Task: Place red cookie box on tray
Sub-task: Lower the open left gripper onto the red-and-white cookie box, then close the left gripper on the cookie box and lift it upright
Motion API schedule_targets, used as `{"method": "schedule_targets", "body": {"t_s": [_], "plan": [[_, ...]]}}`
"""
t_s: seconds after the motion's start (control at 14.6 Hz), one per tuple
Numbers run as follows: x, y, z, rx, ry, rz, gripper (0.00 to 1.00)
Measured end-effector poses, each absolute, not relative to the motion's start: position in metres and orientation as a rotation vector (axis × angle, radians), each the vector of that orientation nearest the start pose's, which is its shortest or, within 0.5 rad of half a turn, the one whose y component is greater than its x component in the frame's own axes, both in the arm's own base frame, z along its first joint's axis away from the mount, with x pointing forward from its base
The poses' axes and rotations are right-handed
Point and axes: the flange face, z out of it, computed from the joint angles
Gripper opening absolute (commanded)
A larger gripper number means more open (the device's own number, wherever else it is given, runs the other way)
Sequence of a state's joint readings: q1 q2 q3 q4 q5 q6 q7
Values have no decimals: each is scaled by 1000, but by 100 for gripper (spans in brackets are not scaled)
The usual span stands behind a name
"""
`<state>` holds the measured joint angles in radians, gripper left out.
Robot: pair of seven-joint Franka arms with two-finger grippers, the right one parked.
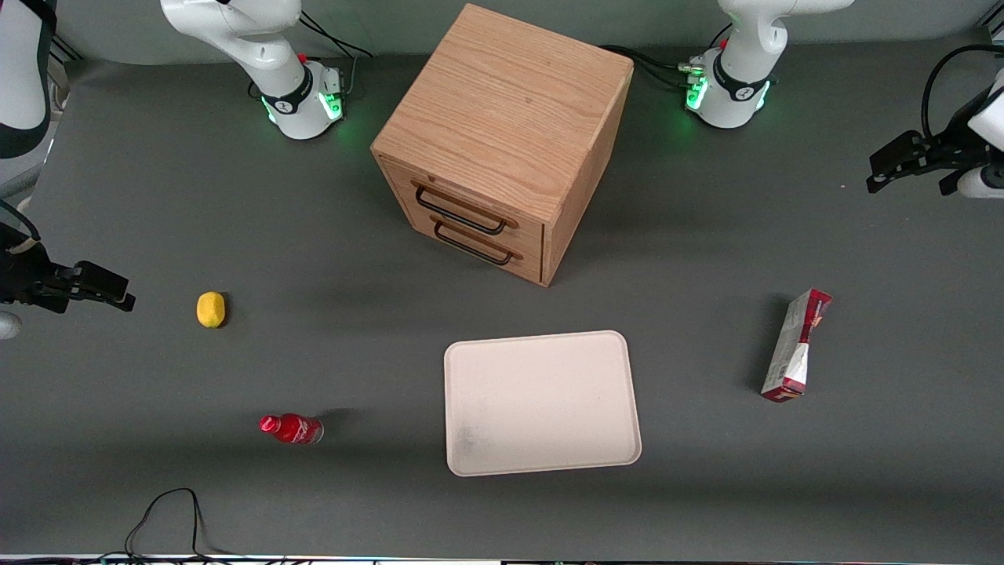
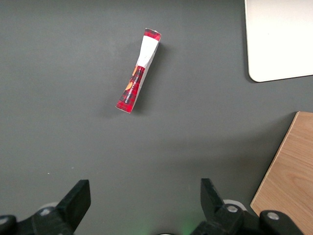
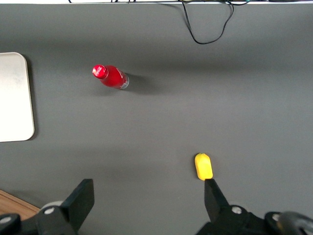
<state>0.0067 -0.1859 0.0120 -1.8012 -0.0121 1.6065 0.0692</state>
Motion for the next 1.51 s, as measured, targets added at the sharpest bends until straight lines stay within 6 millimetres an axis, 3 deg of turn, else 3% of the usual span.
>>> {"method": "schedule_targets", "body": {"t_s": [0.27,0.41,0.55,0.82,0.96,1.23,1.3,1.44,1.51], "plan": [[505,9,599,-3150,81,39,100],[524,9,572,-3140,155,37,100],[555,10,523,-3108,338,49,100],[614,14,407,-3014,633,13,100],[627,13,361,-3001,685,20,100],[638,11,293,-2994,728,43,98],[638,11,280,-2995,733,60,86],[636,11,261,-3000,736,102,23],[636,11,255,-3002,737,115,0]]}}
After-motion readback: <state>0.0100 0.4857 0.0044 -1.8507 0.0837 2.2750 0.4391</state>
